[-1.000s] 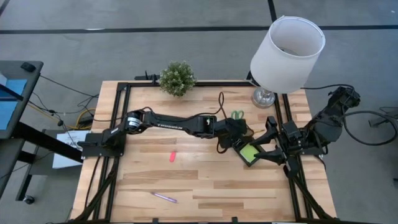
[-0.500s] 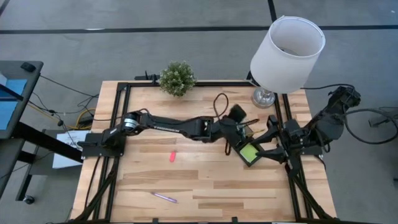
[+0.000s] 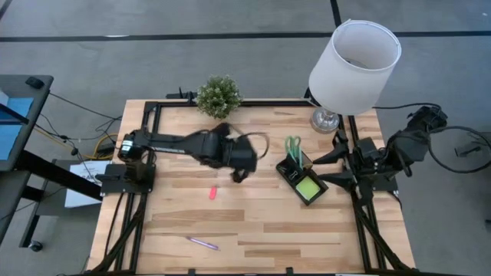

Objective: Pick and place office supplies into organizer
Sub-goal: Put the pink eraser into the black desk organizer

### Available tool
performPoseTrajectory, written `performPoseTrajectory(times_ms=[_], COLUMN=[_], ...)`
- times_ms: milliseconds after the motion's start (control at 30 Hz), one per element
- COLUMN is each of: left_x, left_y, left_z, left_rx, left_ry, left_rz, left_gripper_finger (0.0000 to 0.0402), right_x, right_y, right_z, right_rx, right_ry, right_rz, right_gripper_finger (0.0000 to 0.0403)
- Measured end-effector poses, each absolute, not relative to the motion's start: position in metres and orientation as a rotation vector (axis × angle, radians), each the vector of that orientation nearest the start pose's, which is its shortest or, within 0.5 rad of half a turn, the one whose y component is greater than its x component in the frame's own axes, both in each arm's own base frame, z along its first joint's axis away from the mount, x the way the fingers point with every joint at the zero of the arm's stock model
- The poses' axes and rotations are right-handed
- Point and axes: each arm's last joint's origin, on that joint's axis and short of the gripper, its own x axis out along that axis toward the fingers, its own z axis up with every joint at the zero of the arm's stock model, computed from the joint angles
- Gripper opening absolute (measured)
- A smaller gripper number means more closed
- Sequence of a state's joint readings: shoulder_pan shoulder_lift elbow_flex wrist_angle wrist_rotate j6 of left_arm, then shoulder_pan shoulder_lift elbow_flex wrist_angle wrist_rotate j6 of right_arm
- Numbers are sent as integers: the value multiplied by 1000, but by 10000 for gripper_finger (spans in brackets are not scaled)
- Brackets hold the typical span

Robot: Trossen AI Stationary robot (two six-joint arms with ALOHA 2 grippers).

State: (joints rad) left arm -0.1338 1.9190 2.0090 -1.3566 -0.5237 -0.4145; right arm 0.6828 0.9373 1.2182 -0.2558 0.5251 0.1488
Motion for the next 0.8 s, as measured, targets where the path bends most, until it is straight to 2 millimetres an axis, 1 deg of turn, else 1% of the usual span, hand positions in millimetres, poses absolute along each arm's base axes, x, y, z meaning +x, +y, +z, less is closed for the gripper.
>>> performPoseTrajectory(times_ms=[67,133,200,333,433,533,633,733,800], left_x=[364,358,357,353,351,352,361,370,374], left_y=[-46,-57,-70,-94,-105,-115,-124,-129,-129], left_z=[340,335,330,328,329,341,353,362,365], left_rx=[57,47,29,-22,-145,-270,-344,-384,-397], left_ry=[1190,1239,1258,1280,1315,1257,1136,1032,984], left_rz=[623,646,642,568,464,336,195,114,100], left_gripper_finger=[73,73,73,73,73,73,73,73,73], right_x=[147,149,151,153,156,158,160,162,163], right_y=[97,93,90,87,88,89,90,91,91], right_z=[444,444,444,444,443,442,442,439,439], right_rx=[127,112,111,111,108,103,104,92,93], right_ry=[-13,-16,-18,-19,-15,-6,-8,12,9], right_rz=[140,116,95,76,72,76,71,71,66], right_gripper_finger=[175,175,175,175,175,175,175,175,175])
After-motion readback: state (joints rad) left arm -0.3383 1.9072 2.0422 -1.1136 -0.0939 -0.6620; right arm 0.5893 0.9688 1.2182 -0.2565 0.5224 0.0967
